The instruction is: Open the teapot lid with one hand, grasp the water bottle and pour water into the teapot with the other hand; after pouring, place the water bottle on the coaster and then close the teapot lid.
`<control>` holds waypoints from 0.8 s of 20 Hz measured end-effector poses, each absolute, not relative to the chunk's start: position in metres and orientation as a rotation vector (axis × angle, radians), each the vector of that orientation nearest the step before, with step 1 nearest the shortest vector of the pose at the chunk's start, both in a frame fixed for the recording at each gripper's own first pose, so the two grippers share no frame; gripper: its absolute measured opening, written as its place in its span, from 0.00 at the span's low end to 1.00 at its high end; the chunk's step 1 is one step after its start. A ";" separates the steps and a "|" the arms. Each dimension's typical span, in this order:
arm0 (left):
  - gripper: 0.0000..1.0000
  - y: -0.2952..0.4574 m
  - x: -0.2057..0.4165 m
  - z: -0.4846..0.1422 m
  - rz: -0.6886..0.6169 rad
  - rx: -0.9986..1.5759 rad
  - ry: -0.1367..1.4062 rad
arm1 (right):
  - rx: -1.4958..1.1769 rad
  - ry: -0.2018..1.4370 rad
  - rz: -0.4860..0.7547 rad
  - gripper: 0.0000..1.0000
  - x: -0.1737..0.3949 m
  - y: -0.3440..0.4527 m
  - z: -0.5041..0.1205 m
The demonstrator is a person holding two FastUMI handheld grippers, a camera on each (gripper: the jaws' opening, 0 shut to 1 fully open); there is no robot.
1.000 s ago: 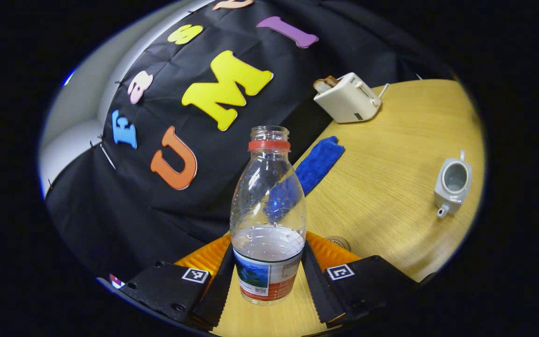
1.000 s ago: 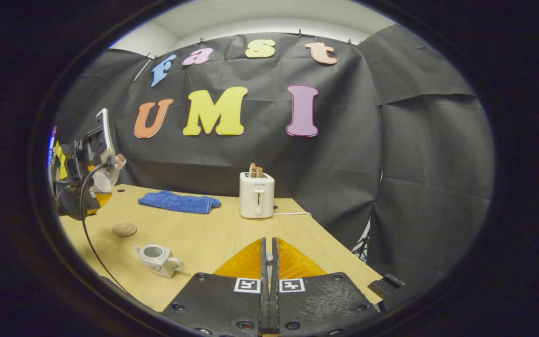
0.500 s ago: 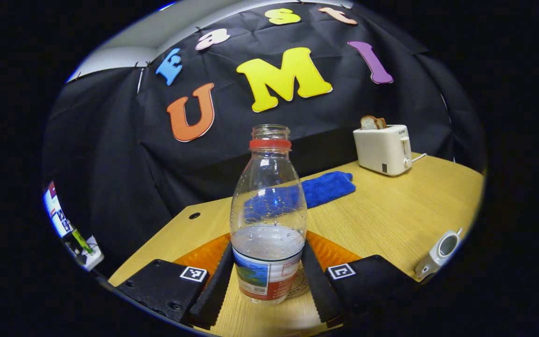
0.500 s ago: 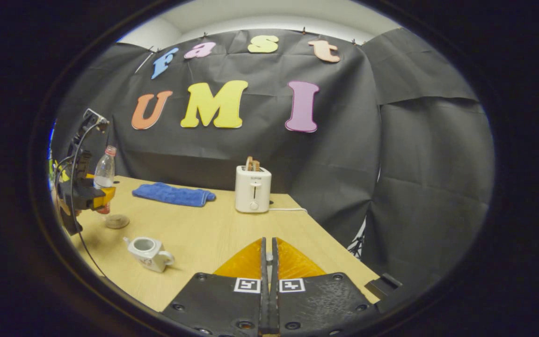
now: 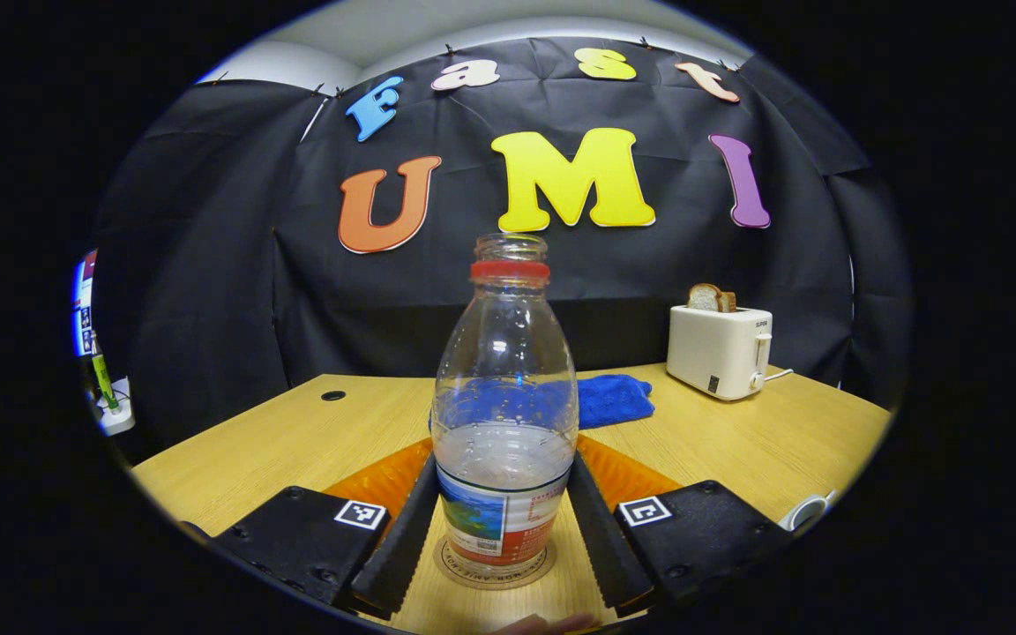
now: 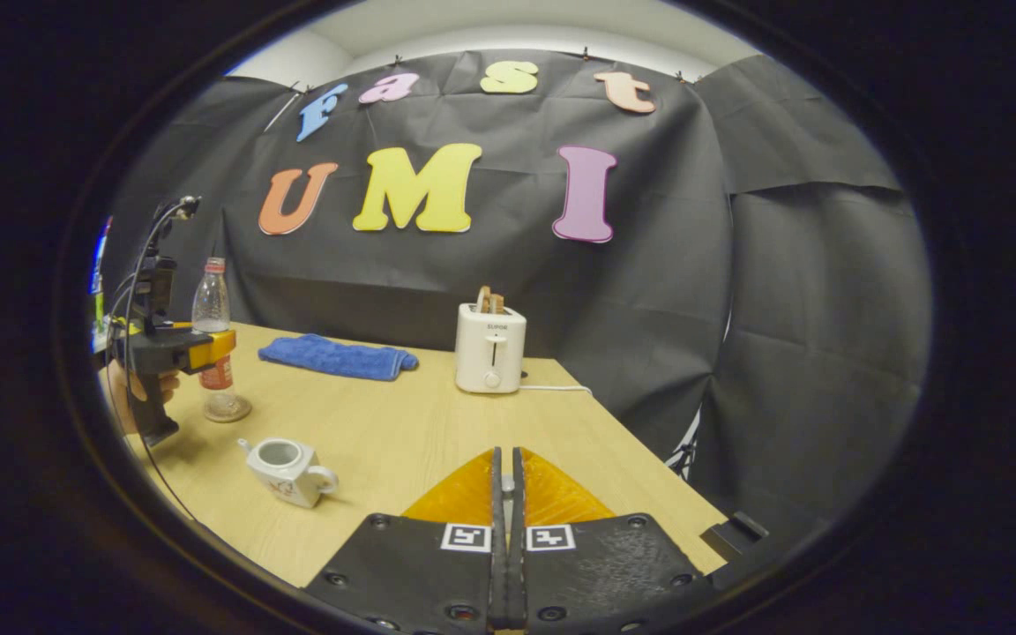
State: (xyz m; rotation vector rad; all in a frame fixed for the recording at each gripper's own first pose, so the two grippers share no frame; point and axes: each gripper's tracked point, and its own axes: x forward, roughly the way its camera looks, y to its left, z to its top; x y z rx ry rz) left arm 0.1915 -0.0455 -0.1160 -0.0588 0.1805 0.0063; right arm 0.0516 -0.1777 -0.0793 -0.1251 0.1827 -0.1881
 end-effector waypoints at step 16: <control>0.95 -0.047 0.184 -0.134 -0.052 -0.079 0.206 | -0.141 0.190 -0.187 0.00 0.054 -0.173 -0.083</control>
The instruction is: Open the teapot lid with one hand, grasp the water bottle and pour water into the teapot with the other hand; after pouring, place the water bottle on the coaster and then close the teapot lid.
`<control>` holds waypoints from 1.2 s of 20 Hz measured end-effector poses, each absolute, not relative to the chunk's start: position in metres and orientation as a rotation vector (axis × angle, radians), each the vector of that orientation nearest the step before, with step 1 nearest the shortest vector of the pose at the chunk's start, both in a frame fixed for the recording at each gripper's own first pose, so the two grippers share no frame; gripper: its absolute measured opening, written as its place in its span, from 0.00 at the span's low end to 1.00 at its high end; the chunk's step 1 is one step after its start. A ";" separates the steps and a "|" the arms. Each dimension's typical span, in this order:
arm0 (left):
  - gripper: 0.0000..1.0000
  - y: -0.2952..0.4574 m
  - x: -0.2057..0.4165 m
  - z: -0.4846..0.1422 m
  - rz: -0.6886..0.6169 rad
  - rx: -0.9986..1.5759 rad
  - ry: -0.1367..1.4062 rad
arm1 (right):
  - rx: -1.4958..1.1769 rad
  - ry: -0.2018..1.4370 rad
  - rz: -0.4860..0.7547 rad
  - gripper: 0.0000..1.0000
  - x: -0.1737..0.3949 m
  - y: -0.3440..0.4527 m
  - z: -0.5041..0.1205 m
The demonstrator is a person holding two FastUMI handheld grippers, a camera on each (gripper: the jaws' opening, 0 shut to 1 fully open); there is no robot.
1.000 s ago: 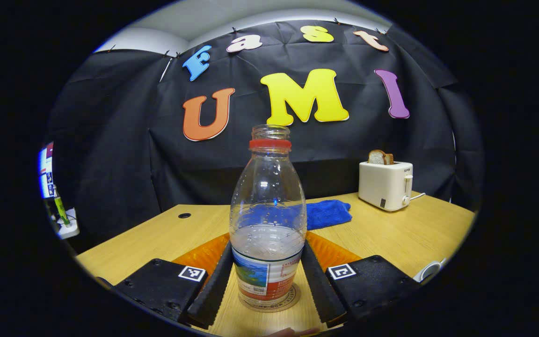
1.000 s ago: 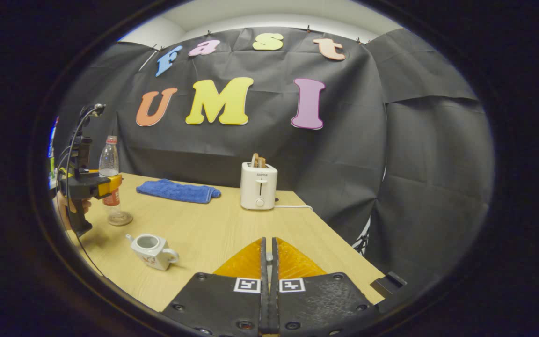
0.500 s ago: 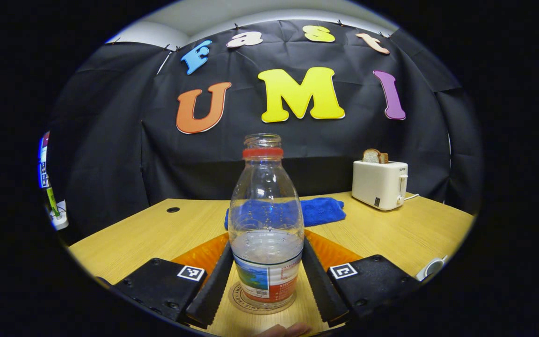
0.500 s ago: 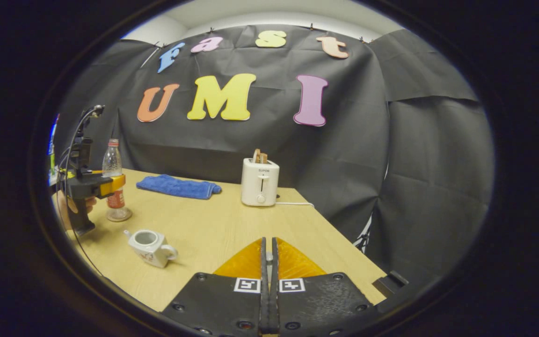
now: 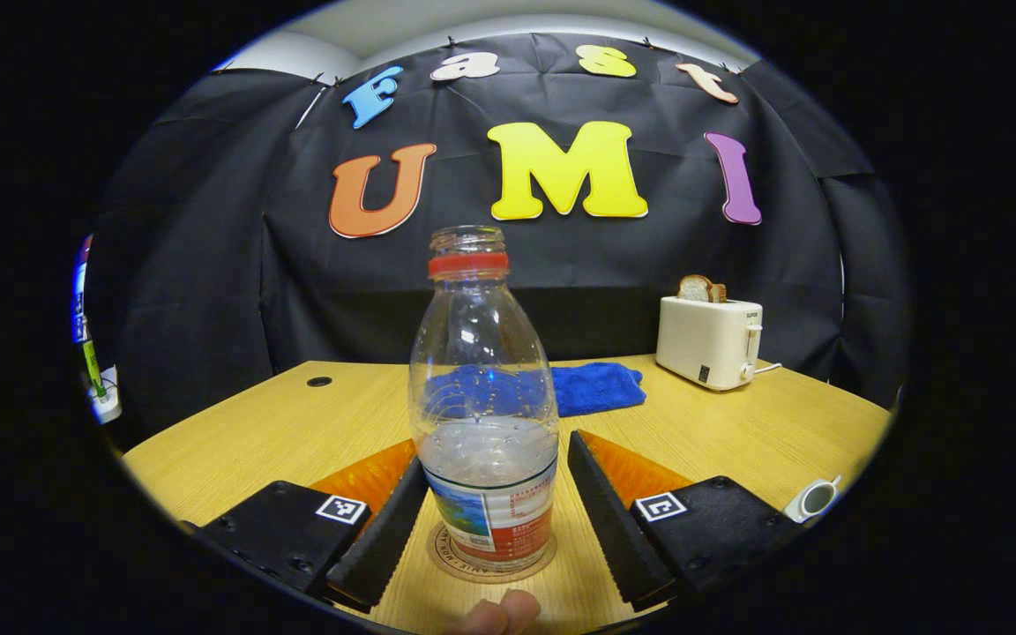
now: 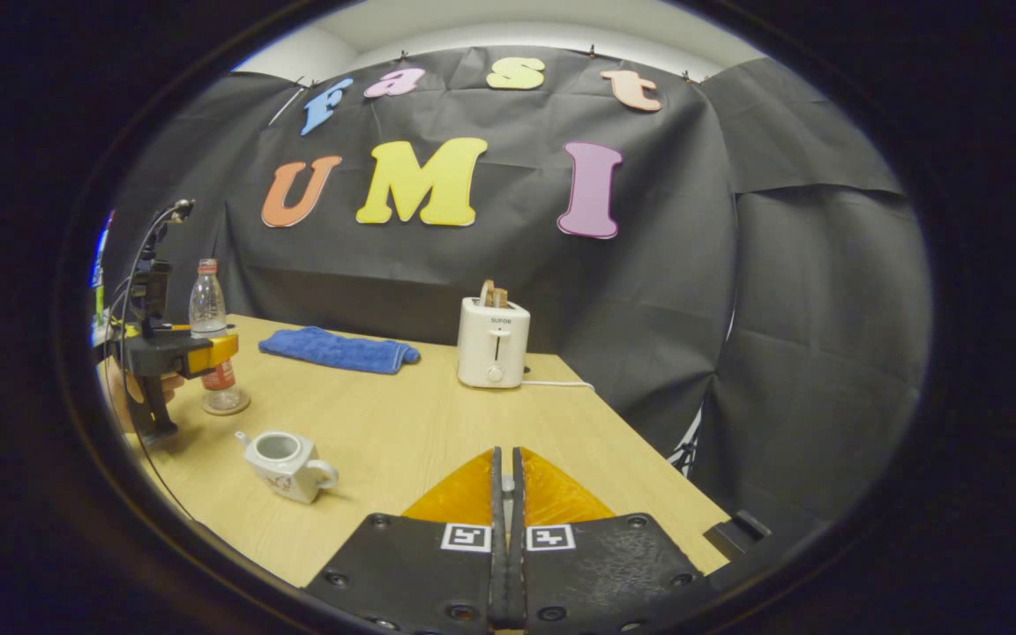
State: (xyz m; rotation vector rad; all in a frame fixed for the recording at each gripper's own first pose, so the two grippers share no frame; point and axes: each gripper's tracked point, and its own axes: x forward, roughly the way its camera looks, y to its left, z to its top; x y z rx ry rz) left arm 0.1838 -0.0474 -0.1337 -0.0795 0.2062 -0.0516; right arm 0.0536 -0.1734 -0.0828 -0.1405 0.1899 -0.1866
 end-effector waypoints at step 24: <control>0.95 -0.005 0.056 -0.094 0.063 -0.148 0.249 | 0.010 0.207 0.195 0.00 0.098 -0.010 -0.109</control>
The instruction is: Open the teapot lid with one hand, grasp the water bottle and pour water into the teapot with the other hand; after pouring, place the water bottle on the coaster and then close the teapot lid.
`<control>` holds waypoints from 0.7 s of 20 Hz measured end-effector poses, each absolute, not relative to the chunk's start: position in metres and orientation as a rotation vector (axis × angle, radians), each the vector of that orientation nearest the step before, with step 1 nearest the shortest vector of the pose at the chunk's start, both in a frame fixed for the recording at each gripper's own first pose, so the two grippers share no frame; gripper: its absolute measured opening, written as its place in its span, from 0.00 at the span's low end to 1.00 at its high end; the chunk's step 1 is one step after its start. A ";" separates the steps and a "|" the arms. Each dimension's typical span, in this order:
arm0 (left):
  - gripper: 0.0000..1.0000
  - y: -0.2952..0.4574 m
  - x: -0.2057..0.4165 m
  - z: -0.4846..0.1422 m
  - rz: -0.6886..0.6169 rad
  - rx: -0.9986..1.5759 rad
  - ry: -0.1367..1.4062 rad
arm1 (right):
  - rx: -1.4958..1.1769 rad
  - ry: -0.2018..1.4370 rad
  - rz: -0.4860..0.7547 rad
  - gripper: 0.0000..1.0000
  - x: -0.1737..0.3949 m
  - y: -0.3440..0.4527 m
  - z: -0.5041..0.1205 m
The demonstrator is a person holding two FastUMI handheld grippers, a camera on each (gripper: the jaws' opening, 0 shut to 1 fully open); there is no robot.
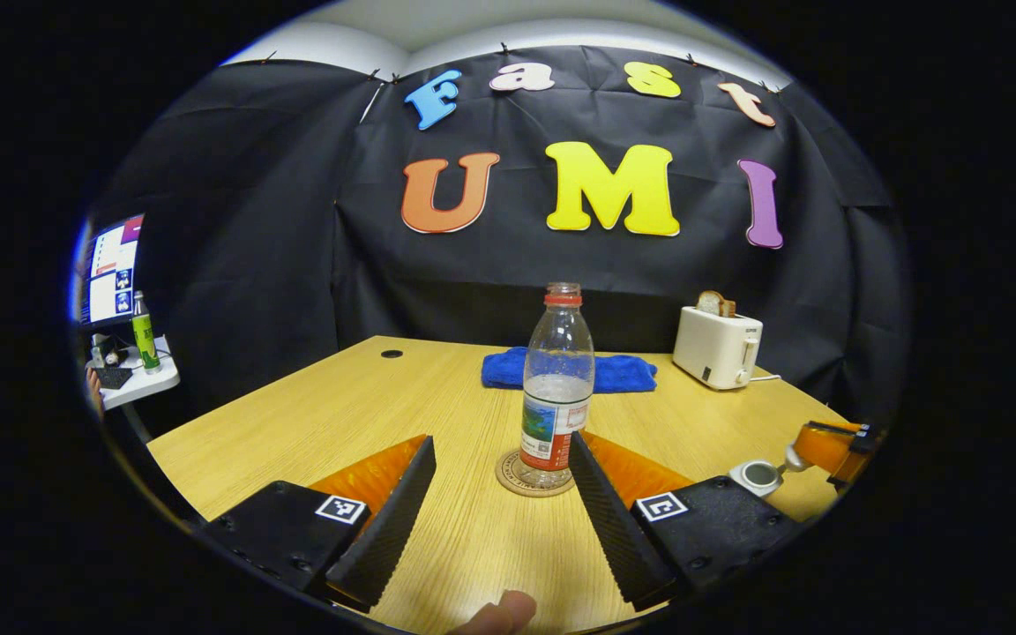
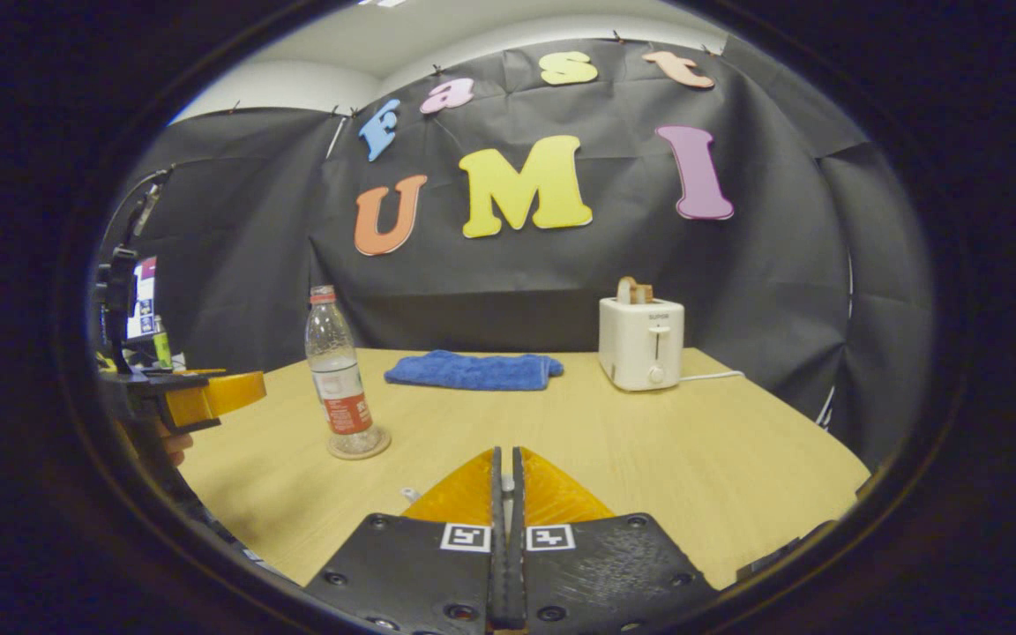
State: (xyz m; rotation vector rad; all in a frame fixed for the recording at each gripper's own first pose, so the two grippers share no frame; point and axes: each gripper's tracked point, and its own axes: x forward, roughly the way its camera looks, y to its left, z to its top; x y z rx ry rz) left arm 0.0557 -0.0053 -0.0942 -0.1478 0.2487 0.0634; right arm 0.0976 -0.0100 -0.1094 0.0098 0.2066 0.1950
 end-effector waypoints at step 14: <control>0.95 0.008 0.024 -0.043 -0.015 -0.160 0.139 | 0.004 0.263 0.204 0.01 0.115 0.010 -0.125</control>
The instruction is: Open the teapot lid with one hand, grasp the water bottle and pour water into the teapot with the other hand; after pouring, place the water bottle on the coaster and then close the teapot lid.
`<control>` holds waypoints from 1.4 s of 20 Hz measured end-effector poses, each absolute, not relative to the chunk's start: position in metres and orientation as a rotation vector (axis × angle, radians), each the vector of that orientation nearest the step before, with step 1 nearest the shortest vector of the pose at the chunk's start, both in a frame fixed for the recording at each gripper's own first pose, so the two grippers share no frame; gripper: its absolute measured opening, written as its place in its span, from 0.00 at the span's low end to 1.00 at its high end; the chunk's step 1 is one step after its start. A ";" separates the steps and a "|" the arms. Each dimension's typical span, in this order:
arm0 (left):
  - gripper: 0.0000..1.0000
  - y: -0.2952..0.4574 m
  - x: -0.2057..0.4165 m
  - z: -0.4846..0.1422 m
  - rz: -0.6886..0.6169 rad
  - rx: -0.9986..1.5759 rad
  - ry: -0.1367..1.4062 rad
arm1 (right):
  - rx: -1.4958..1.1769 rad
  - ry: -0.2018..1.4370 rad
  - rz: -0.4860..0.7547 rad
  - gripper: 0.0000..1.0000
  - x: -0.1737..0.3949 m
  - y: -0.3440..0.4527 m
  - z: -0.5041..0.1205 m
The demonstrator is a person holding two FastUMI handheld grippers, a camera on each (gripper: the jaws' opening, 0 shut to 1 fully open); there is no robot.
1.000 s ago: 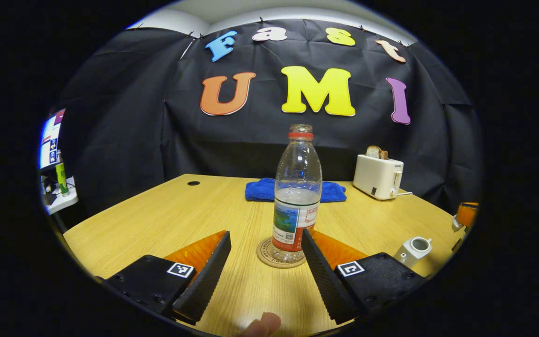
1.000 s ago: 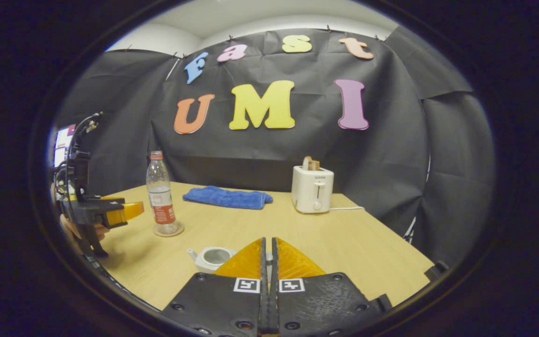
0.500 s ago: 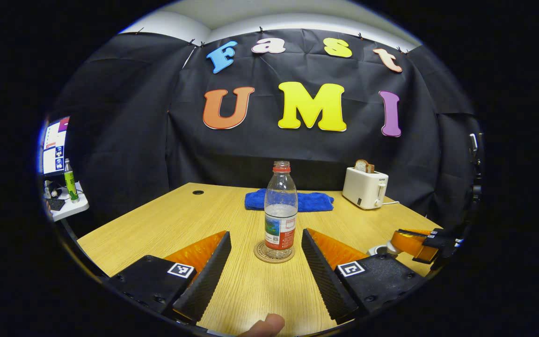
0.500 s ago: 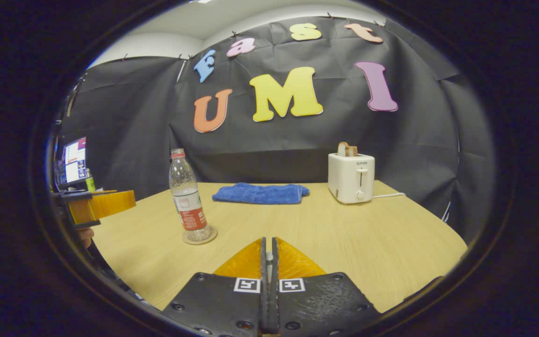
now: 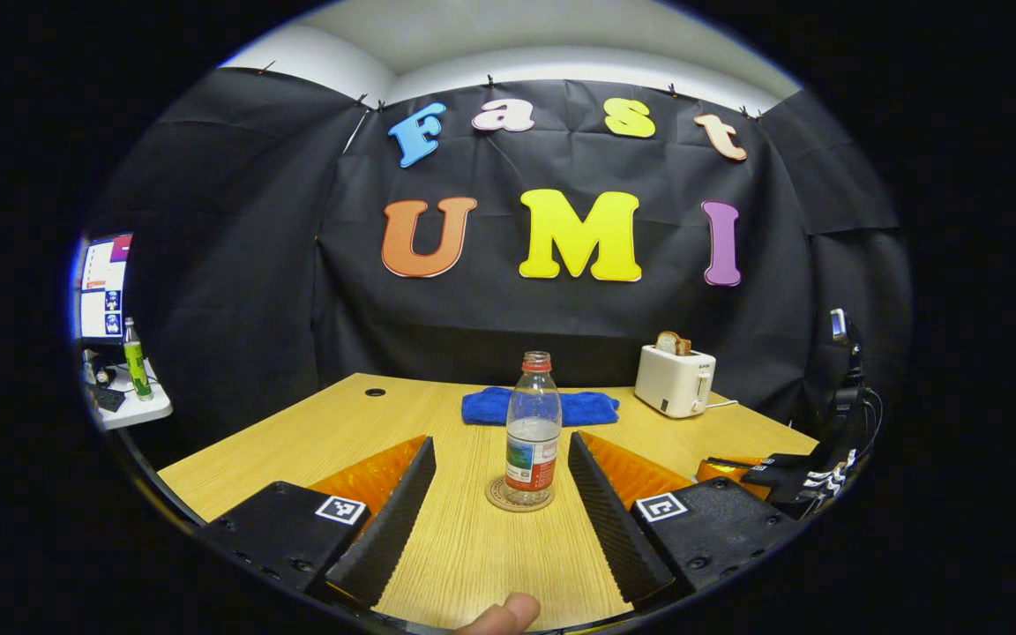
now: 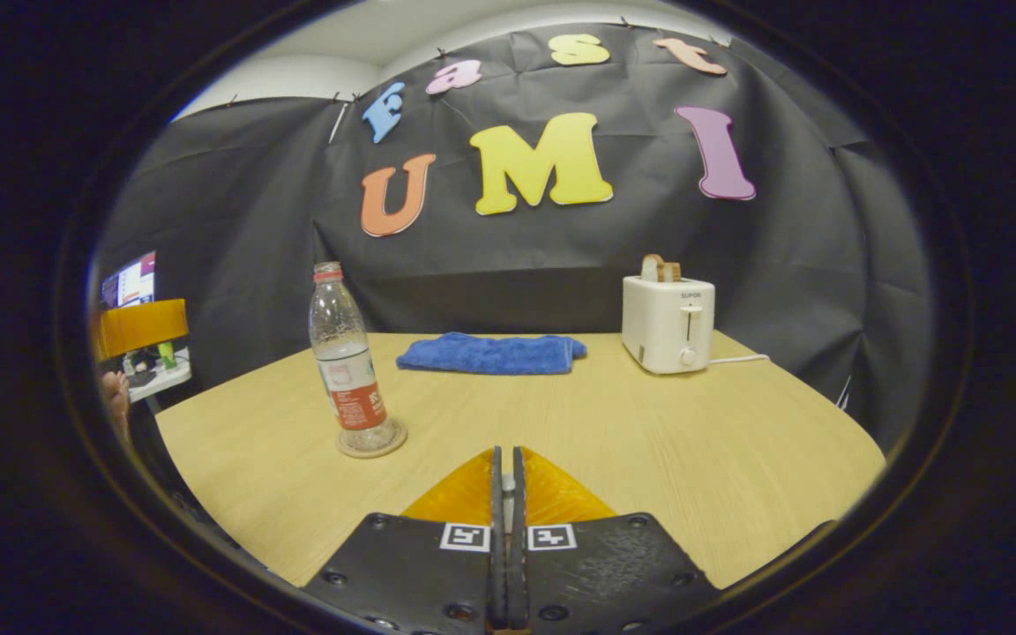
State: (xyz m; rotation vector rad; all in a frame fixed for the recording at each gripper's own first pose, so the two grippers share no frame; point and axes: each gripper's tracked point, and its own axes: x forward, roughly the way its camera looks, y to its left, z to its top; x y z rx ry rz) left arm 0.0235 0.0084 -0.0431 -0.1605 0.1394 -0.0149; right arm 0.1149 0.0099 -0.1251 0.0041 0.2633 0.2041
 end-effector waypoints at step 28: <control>0.95 0.059 -0.006 -0.014 0.024 -0.085 0.101 | -0.053 0.064 0.045 0.92 0.017 -0.040 0.002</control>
